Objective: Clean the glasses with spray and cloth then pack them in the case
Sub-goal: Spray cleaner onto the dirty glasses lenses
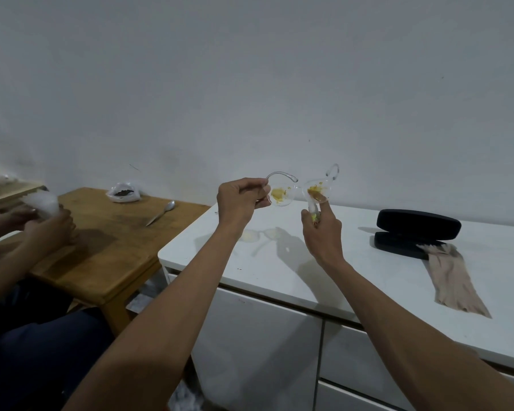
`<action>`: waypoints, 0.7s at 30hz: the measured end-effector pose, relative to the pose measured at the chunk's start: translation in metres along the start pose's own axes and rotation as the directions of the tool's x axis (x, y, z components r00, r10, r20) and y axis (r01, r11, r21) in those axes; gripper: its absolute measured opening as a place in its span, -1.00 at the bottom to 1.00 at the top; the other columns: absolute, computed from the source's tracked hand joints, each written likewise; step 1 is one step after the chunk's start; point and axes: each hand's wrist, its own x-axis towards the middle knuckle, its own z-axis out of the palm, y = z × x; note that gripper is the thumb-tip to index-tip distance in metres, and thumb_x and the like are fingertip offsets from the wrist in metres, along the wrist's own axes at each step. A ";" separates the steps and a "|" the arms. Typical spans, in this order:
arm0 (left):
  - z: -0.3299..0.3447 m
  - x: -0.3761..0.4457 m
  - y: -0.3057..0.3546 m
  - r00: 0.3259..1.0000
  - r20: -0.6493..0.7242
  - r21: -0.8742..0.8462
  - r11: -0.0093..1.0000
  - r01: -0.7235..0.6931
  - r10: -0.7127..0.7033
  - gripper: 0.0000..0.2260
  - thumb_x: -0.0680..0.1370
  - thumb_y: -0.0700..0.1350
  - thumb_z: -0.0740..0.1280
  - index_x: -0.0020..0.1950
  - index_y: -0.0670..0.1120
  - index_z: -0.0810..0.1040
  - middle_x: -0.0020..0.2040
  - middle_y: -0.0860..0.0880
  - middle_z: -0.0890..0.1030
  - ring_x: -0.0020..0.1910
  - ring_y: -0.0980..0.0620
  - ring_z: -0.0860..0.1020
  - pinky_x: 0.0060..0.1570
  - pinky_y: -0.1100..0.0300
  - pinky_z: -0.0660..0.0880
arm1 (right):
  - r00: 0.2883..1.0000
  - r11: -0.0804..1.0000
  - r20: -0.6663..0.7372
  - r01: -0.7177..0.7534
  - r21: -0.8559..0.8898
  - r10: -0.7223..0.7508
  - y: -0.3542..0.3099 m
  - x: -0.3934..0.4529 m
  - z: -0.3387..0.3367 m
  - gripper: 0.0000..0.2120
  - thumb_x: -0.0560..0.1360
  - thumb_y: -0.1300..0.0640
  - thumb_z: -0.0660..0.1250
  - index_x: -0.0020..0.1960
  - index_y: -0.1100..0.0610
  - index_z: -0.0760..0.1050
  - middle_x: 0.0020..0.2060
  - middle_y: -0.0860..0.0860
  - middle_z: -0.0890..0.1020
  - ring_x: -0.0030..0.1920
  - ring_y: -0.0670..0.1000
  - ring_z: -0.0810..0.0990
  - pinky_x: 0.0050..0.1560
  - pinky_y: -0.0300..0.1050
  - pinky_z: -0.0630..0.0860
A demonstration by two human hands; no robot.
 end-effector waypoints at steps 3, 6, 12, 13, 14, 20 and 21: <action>0.004 -0.001 0.001 1.000 0.009 -0.005 1.000 -0.002 0.002 -0.87 0.46 -0.38 0.50 0.00 -0.30 0.71 -0.26 -0.12 0.70 -0.33 -0.05 0.63 -0.19 0.14 0.67 | 1.000 1.000 0.011 -0.018 0.015 0.017 -0.003 -0.002 0.009 -0.55 0.63 0.13 0.22 0.50 -0.08 0.37 -0.48 -0.02 0.40 -0.44 -0.02 0.39 -0.29 -0.10 0.40; 0.006 -0.002 0.002 1.000 0.010 -0.003 1.000 0.002 -0.002 -0.87 0.46 -0.39 0.50 0.00 -0.29 0.71 -0.24 -0.12 0.71 -0.34 -0.05 0.64 -0.20 0.14 0.68 | 1.000 0.999 0.010 0.008 0.040 -0.009 -0.007 -0.003 0.014 -0.54 0.63 0.13 0.21 0.52 -0.07 0.37 -0.43 -0.05 0.47 -0.47 -0.11 0.40 -0.32 -0.28 0.40; 0.008 -0.003 0.001 1.000 0.009 0.015 1.000 0.004 -0.004 -0.87 0.46 -0.38 0.51 -0.01 -0.27 0.72 -0.22 -0.10 0.73 -0.32 -0.03 0.67 -0.21 0.15 0.67 | 1.000 0.998 0.005 0.002 0.061 -0.002 -0.013 -0.004 0.021 -0.53 0.65 0.13 0.22 0.55 0.01 0.35 -0.19 -0.06 0.58 -0.43 -0.17 0.48 -0.32 -0.46 0.37; 0.008 -0.003 0.001 1.000 0.011 0.015 1.000 0.003 -0.003 -0.87 0.46 -0.38 0.51 -0.01 -0.27 0.72 -0.22 -0.09 0.73 -0.32 -0.03 0.68 -0.21 0.15 0.67 | 1.000 0.998 0.004 -0.004 0.065 0.004 -0.013 -0.004 0.022 -0.53 0.65 0.13 0.23 0.55 0.02 0.35 -0.27 -0.10 0.56 -0.42 -0.15 0.47 -0.33 -0.46 0.38; 0.008 -0.003 0.001 1.000 0.013 0.017 1.000 0.003 -0.003 -0.87 0.46 -0.38 0.51 -0.01 -0.27 0.72 -0.22 -0.09 0.73 -0.31 -0.04 0.68 -0.21 0.15 0.67 | 1.000 0.998 0.003 -0.009 0.067 0.009 -0.013 -0.003 0.024 -0.53 0.65 0.13 0.23 0.55 0.03 0.35 -0.33 -0.12 0.54 -0.41 -0.14 0.46 -0.34 -0.45 0.37; 0.009 -0.003 0.001 1.000 0.009 0.028 1.000 0.007 -0.007 -0.87 0.46 -0.38 0.51 -0.03 -0.23 0.73 -0.22 -0.06 0.74 -0.31 -0.02 0.69 -0.23 0.17 0.67 | 1.000 0.998 0.008 -0.004 0.063 0.003 -0.012 -0.003 0.030 -0.54 0.65 0.12 0.23 0.55 0.01 0.37 -0.37 -0.14 0.50 -0.44 -0.19 0.47 -0.38 -0.42 0.36; 0.009 -0.003 0.000 1.000 0.010 0.028 1.000 0.009 -0.010 -0.87 0.46 -0.38 0.51 -0.02 -0.24 0.72 -0.20 -0.08 0.74 -0.30 -0.02 0.70 -0.22 0.15 0.68 | 1.000 0.998 0.007 0.001 0.062 -0.002 -0.013 -0.003 0.030 -0.55 0.65 0.12 0.23 0.54 -0.01 0.38 -0.38 -0.13 0.50 -0.45 -0.16 0.45 -0.39 -0.41 0.36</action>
